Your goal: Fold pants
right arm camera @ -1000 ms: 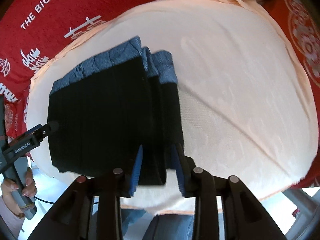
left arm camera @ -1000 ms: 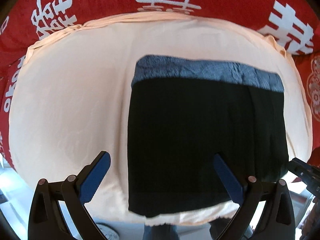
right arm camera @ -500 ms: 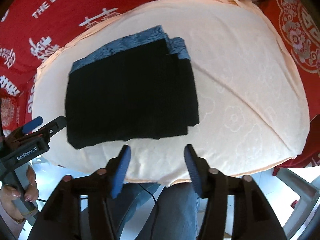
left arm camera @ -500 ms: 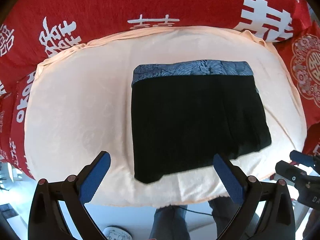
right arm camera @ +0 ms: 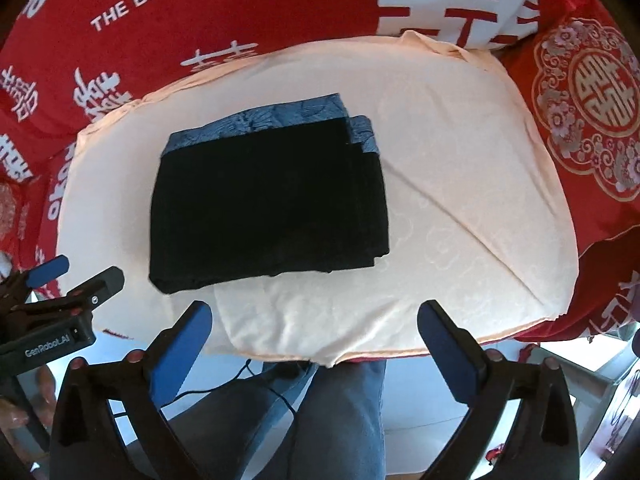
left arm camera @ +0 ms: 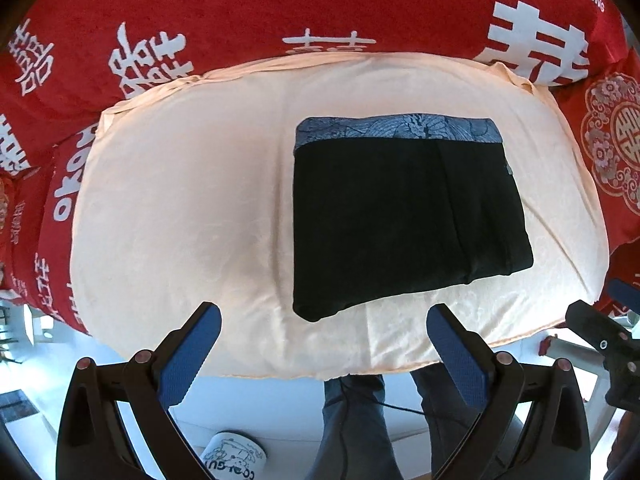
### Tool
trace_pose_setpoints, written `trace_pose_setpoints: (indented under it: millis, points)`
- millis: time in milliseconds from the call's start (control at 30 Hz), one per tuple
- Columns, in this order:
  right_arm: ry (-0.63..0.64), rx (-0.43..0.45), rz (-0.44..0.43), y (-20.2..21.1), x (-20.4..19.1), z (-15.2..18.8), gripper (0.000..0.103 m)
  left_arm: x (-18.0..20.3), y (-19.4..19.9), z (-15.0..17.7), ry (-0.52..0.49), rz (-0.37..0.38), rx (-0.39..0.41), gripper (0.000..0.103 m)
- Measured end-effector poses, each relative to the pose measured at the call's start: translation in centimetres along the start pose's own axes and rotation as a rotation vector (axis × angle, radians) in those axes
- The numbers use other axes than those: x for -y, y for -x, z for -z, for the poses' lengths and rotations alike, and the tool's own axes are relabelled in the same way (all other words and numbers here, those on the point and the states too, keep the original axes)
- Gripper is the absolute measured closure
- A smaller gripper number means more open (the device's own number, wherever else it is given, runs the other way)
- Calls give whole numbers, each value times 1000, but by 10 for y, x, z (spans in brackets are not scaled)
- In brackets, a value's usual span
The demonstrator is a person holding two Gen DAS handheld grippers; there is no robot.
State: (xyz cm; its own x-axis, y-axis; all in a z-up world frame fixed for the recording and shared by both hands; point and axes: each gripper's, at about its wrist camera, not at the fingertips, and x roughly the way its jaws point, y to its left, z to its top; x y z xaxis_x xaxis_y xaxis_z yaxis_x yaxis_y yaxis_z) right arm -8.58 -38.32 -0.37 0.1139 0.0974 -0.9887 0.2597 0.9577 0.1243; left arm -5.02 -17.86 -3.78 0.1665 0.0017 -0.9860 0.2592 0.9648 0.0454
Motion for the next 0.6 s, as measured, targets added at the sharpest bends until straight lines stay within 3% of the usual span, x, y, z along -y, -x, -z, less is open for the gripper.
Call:
trace_pose_setpoints:
  millis: [600]
  points:
    - [-5, -14, -15, 14, -20, -11, 1, -7, 16, 2, 13, -2, 42, 0]
